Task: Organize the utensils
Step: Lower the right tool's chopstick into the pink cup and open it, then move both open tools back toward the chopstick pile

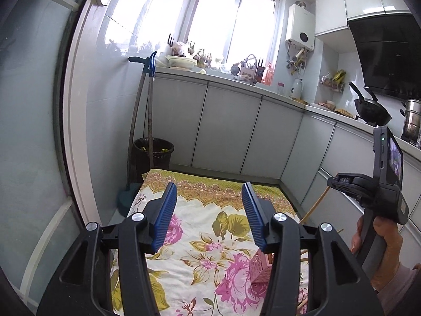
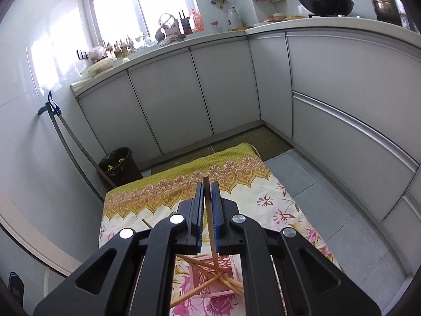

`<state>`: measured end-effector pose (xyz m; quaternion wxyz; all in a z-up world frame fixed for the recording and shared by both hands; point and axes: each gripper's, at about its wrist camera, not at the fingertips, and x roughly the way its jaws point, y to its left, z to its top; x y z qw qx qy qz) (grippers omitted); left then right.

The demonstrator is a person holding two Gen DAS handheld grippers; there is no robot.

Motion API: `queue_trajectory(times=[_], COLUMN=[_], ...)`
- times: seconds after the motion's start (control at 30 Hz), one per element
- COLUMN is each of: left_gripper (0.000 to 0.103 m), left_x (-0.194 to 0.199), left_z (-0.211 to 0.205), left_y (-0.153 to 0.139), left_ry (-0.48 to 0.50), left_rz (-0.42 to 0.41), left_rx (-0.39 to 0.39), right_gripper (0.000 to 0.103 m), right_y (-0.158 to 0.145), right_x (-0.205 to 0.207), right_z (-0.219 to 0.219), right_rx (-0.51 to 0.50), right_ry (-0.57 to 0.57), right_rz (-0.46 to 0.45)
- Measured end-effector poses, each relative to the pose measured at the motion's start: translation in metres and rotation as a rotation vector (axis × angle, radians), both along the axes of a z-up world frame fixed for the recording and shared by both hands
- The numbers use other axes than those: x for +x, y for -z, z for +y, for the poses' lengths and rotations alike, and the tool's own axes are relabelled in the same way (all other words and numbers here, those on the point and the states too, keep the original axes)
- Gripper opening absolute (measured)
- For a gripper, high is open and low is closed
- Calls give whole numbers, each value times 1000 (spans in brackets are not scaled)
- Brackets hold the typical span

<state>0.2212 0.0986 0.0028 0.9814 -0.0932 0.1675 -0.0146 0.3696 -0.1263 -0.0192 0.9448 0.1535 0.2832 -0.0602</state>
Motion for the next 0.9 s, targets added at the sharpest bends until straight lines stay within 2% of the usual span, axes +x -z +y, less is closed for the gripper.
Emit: queue_trajectory(times=[0.1, 0.13, 0.17, 0.2, 0.23, 0.3, 0.37, 0.5, 0.67, 0.8, 0.87, 0.9], left_gripper=[53, 53, 54, 56, 58, 59, 60, 67, 76, 86, 94, 95], left_x=[-1, -2, -3, -3, -4, -7, -9, -15, -26, -35, -40, -42], left_z=[-3, -3, -3, -3, -3, -4, -6, -8, -18, -28, -36, -41], left_y=[-1, -1, -2, -2, -2, -4, -7, -12, -18, -19, -19, -18], left_ry=[2, 1, 0, 1, 1, 3, 7, 14, 50, 90, 114, 131], left_rz=[-5, -8, -10, -10, -12, -21, -29, -48, -62, -65, -63, -59], left_rx=[4, 4, 2, 2, 2, -1, 6, 5, 26, 49, 71, 80], right_gripper=[9, 17, 36, 47, 65, 69, 80, 84, 95, 96, 96, 96], right_y=[5, 5, 5, 4, 2, -2, -7, -20, -31, -25, -15, -8], right_x=[-3, -5, -9, -11, -15, -24, -30, -49, -84, -115, -132, -141], right_z=[6, 7, 7, 7, 5, 3, 2, -4, -24, -44, -55, -62], right_rx=[-9, -15, -12, -4, 11, 12, 5, 3, -2, -12, -29, -32], right_ry=[-15, -18, -22, -22, -20, -8, -5, 5, 65, 113, 152, 170], right_rz=[18, 20, 15, 9, -1, -16, -14, -20, -46, -6, 28, 49])
